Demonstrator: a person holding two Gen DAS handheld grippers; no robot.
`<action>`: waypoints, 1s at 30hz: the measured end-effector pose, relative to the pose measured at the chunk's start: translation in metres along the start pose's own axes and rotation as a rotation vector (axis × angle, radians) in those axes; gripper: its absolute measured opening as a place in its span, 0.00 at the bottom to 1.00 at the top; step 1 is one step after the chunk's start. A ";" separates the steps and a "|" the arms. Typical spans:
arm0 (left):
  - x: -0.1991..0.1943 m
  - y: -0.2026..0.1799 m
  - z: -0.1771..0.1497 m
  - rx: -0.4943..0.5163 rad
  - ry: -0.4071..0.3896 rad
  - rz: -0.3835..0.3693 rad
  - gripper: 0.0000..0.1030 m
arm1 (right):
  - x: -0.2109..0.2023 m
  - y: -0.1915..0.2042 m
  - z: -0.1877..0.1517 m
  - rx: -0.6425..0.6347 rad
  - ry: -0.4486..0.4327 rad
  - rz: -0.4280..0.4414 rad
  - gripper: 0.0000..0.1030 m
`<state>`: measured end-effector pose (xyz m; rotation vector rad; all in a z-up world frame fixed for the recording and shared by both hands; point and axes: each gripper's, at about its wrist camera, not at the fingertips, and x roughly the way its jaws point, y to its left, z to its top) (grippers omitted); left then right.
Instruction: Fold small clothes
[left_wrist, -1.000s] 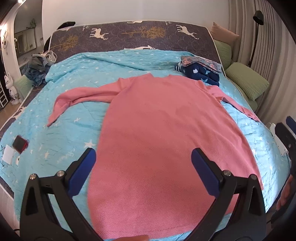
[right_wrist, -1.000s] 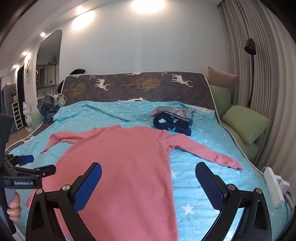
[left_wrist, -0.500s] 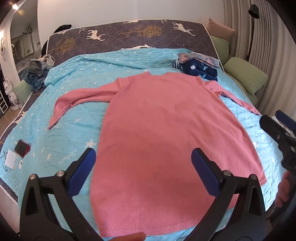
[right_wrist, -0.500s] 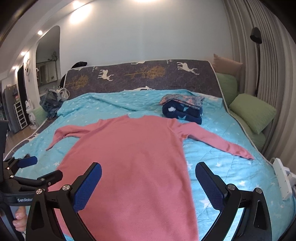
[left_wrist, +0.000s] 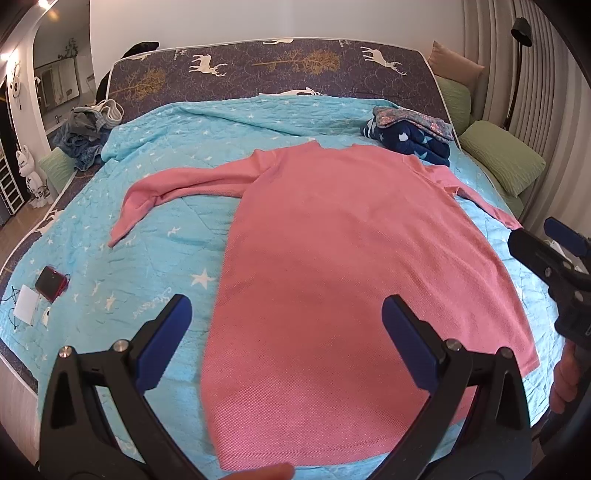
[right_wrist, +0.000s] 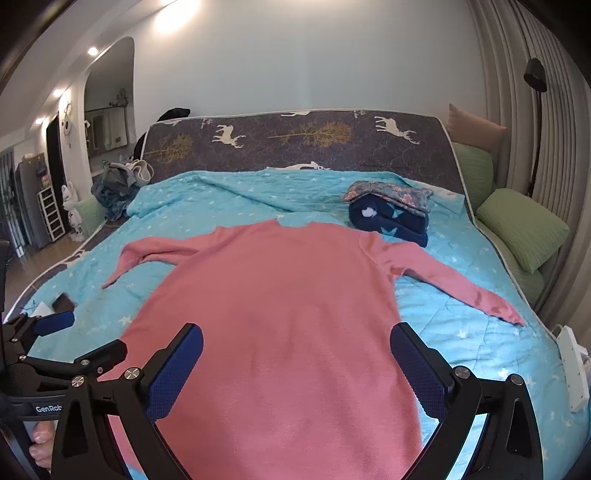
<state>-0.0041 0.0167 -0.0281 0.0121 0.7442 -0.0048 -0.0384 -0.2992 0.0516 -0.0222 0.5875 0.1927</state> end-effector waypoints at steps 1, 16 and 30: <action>0.001 0.001 0.000 -0.005 0.002 -0.009 0.99 | 0.000 0.000 0.000 0.002 -0.003 0.005 1.00; 0.004 0.001 -0.001 0.002 0.000 -0.007 0.99 | 0.000 0.002 0.003 0.002 -0.024 -0.009 1.00; 0.007 0.003 0.004 0.008 -0.003 -0.009 0.99 | 0.005 0.004 0.004 0.006 -0.017 -0.034 1.00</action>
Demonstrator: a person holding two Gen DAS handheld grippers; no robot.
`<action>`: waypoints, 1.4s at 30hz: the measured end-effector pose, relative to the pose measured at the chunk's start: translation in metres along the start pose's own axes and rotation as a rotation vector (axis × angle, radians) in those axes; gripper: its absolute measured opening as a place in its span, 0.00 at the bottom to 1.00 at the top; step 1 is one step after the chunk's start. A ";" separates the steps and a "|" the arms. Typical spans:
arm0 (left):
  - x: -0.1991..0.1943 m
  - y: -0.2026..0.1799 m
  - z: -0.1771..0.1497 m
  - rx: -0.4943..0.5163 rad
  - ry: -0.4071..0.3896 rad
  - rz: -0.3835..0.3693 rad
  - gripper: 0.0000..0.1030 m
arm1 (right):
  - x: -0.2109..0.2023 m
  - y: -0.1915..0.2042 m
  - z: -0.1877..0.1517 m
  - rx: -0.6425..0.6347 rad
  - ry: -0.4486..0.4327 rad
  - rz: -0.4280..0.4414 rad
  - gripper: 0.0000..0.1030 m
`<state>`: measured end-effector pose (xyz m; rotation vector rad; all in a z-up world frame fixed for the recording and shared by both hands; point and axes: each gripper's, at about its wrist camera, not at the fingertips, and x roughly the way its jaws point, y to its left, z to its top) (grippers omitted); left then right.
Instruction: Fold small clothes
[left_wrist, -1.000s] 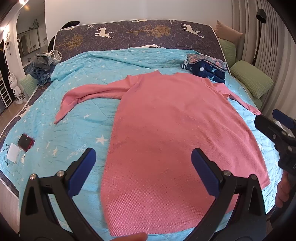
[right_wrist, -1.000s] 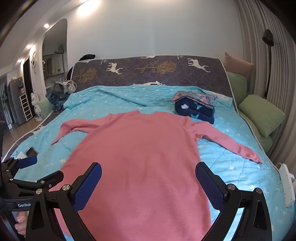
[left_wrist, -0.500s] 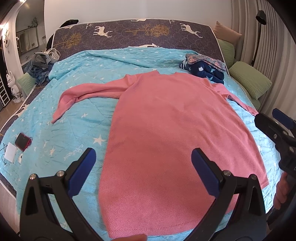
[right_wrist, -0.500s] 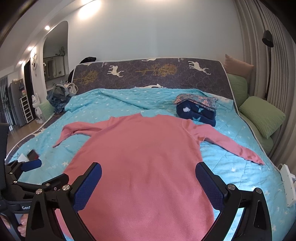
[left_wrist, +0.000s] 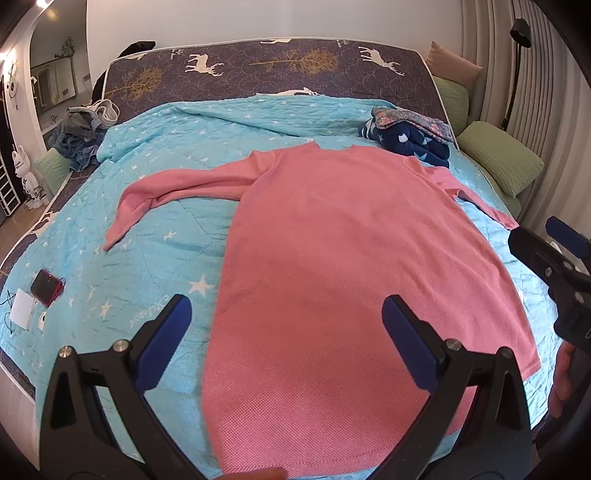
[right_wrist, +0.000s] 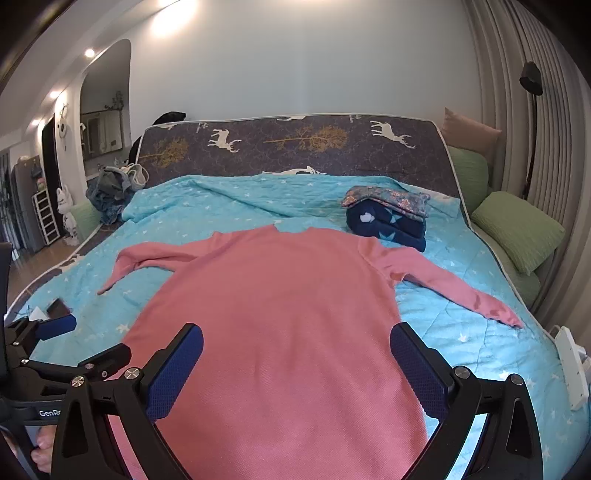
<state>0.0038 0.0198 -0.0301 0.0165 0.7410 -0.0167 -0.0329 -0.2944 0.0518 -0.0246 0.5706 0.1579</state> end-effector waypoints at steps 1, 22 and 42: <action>0.000 0.000 0.001 0.002 0.000 -0.001 0.99 | 0.000 0.000 0.000 0.001 0.000 -0.002 1.00; 0.007 0.005 0.004 0.002 -0.002 -0.023 0.99 | 0.006 0.011 0.004 -0.012 0.028 0.001 1.00; 0.035 0.042 0.013 -0.101 0.023 -0.050 0.99 | 0.038 0.038 0.022 -0.067 0.064 0.026 1.00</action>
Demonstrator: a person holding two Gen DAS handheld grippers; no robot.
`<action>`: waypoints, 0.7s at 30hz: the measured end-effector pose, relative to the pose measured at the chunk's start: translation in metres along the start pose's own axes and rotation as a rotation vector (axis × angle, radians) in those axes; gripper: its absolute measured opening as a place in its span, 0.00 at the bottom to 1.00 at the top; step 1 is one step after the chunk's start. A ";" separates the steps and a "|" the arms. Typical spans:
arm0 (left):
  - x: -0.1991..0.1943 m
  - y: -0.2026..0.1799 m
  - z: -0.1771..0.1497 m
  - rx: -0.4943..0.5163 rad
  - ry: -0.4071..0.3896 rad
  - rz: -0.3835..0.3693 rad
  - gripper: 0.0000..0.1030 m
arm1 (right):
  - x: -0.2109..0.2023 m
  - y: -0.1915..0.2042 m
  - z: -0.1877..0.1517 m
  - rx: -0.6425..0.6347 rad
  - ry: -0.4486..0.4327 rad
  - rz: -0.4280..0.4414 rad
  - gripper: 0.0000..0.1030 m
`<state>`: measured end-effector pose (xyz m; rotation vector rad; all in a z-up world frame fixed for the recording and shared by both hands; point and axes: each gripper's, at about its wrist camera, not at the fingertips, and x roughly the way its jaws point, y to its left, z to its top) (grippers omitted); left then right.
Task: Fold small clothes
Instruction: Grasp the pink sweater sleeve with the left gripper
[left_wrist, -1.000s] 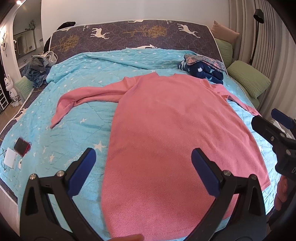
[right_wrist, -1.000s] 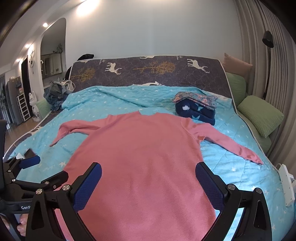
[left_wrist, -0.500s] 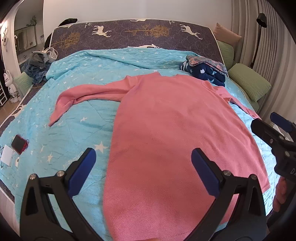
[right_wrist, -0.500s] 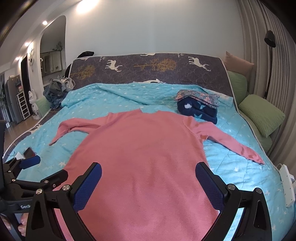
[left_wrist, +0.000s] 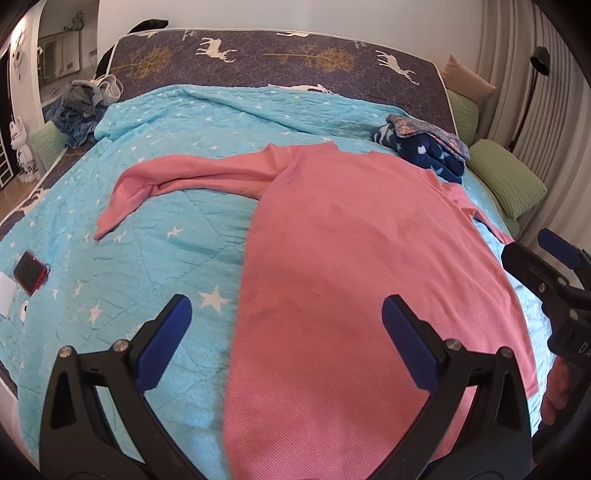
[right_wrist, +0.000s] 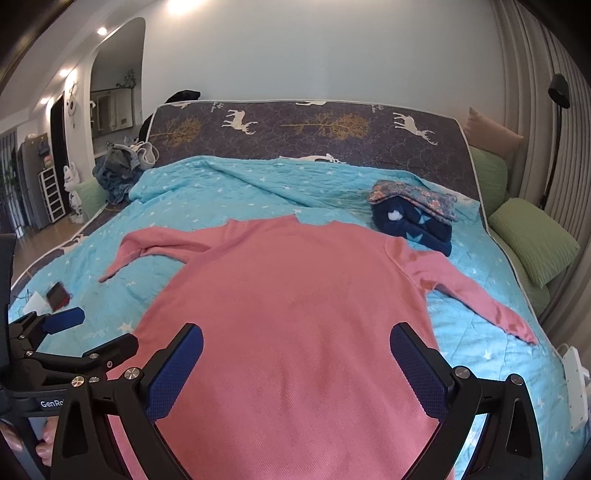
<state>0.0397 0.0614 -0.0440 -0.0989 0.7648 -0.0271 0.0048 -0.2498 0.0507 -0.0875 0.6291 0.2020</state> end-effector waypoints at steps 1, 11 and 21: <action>0.002 0.003 0.002 -0.008 0.004 -0.004 0.99 | 0.003 0.002 0.003 -0.004 0.002 0.002 1.00; 0.047 0.078 0.042 -0.127 0.045 0.037 0.99 | 0.036 0.021 0.059 -0.054 -0.023 0.082 1.00; 0.129 0.226 0.055 -0.575 0.189 -0.028 0.94 | 0.145 0.121 0.094 -0.293 0.138 0.335 0.53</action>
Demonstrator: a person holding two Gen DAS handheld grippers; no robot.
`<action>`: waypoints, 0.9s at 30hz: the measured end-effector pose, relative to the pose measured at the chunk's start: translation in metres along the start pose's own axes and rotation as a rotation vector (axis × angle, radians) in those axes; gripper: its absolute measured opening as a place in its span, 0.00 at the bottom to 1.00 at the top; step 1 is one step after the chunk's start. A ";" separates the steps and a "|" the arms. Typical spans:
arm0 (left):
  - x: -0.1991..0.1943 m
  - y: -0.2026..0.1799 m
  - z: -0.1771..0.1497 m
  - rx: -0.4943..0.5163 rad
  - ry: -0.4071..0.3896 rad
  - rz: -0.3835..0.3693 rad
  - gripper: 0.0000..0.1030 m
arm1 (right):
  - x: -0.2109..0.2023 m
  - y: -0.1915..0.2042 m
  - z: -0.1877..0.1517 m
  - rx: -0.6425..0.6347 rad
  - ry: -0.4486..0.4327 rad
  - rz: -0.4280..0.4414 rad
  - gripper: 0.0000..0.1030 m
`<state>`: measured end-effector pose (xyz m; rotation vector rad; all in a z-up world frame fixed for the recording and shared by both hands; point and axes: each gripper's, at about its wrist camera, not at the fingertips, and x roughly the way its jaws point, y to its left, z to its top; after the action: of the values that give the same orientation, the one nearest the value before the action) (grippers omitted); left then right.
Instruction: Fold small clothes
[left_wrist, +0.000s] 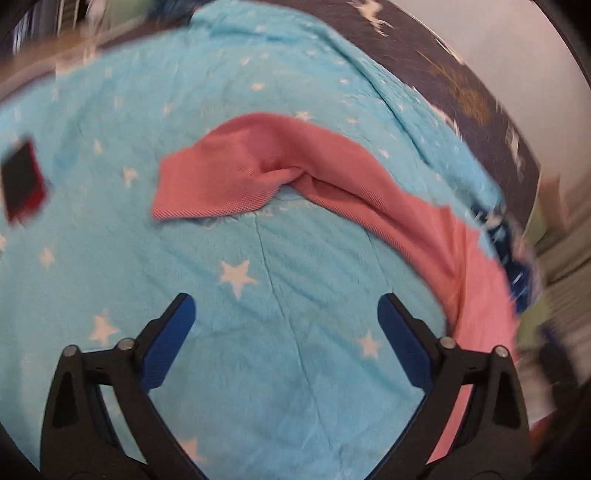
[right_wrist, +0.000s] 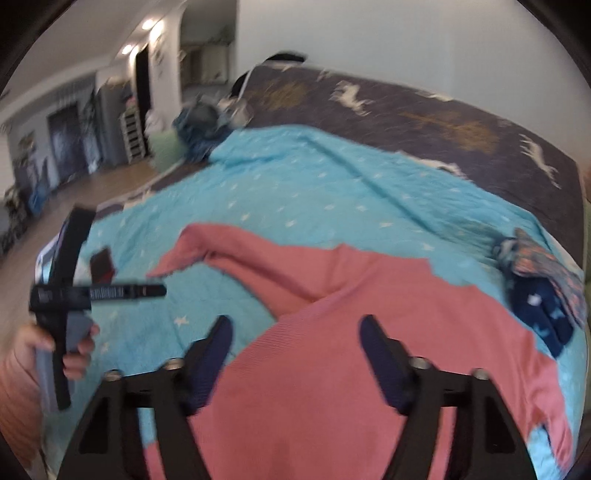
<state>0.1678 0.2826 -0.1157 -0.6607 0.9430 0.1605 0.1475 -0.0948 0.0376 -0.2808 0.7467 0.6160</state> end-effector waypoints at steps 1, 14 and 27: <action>0.008 0.006 0.005 -0.030 0.019 -0.020 0.93 | 0.013 0.006 0.001 -0.016 0.023 0.020 0.48; 0.064 0.038 0.065 -0.236 0.005 0.049 0.09 | 0.054 -0.014 -0.015 0.085 0.110 0.060 0.47; -0.045 -0.248 0.045 0.459 -0.255 -0.181 0.10 | 0.005 -0.089 -0.037 0.282 0.044 -0.064 0.56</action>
<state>0.2729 0.1184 0.0506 -0.2876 0.6386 -0.1295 0.1848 -0.1801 0.0100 -0.0582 0.8535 0.4382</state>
